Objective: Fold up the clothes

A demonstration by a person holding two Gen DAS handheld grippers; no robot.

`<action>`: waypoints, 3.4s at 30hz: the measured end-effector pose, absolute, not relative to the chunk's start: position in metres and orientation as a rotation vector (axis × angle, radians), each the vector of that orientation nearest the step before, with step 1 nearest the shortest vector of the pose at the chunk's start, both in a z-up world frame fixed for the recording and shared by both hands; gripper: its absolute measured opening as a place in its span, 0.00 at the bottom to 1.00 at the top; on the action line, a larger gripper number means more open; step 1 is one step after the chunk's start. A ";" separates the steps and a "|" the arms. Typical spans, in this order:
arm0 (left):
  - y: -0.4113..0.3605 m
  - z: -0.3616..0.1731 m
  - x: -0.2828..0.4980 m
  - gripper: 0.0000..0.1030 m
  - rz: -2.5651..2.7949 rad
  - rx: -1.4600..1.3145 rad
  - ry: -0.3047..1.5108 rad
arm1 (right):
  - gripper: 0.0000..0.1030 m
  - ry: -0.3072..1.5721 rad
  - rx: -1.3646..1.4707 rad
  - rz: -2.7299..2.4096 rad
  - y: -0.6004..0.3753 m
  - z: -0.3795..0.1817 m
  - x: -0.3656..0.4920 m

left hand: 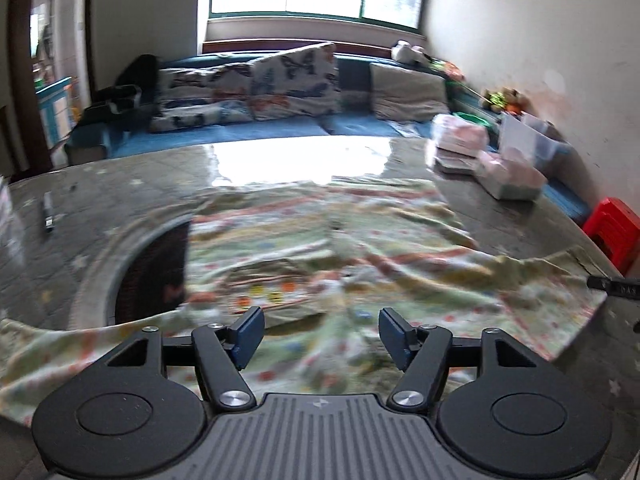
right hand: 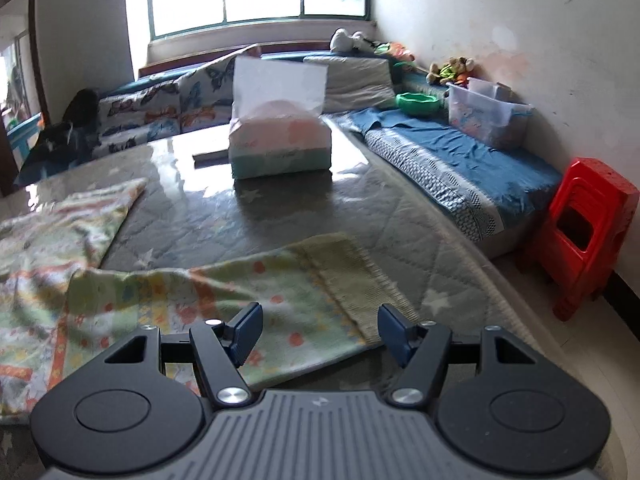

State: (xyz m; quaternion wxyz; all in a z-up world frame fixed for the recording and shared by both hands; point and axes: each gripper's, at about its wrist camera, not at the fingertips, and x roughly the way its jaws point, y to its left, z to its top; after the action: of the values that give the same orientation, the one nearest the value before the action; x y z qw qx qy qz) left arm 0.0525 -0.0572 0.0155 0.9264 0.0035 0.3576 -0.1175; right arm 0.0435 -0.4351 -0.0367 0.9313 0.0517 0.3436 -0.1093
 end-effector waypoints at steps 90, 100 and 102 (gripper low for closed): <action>0.043 0.000 0.030 0.78 -0.017 -0.153 0.721 | 0.24 0.666 -0.183 0.626 -0.143 0.022 0.054; -0.004 0.004 0.042 0.75 -0.167 -0.096 0.713 | 0.24 0.786 -0.168 0.429 -0.225 -0.007 0.048; -0.015 0.003 0.045 0.74 -0.202 -0.086 0.716 | 0.24 0.814 -0.139 0.390 -0.242 -0.017 0.046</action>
State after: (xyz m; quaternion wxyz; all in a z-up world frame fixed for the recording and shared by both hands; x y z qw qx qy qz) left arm 0.0446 -0.0154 0.0027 0.9307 -0.0418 0.3497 -0.0986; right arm 0.0465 -0.2418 -0.0170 0.8975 -0.0670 0.3931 0.1885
